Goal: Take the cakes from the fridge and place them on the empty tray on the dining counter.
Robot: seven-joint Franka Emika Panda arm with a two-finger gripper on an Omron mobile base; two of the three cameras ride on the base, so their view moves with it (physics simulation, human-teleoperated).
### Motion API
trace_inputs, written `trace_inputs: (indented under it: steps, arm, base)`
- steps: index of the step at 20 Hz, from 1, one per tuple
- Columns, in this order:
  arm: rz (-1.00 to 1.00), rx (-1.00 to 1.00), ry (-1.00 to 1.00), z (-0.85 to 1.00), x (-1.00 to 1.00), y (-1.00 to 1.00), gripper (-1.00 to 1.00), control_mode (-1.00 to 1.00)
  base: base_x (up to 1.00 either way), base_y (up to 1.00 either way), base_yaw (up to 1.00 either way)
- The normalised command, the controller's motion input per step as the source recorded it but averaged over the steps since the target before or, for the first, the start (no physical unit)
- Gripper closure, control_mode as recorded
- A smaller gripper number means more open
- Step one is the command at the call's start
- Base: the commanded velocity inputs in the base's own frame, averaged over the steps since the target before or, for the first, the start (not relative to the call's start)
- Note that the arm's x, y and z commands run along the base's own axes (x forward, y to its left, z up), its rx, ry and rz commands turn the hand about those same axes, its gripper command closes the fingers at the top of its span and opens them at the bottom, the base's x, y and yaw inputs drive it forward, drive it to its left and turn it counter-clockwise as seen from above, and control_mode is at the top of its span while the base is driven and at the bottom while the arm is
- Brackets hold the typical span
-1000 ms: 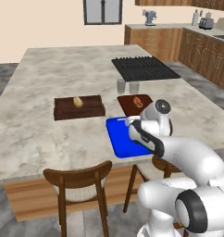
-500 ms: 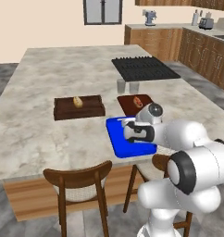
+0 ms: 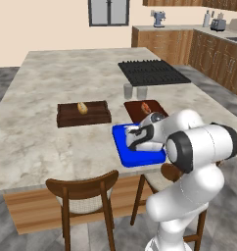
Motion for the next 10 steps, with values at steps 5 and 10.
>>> trace_inputs:
  steps: [5,10]
  arm:
    - [0.00,0.00,0.00,-0.30,0.34,0.02,-1.00,-1.00]
    - [0.00,0.00,0.00,-0.11,0.21,0.00,-1.00,-1.00]
  base:
    - [0.00,0.00,0.00]
    - [0.00,0.00,0.00]
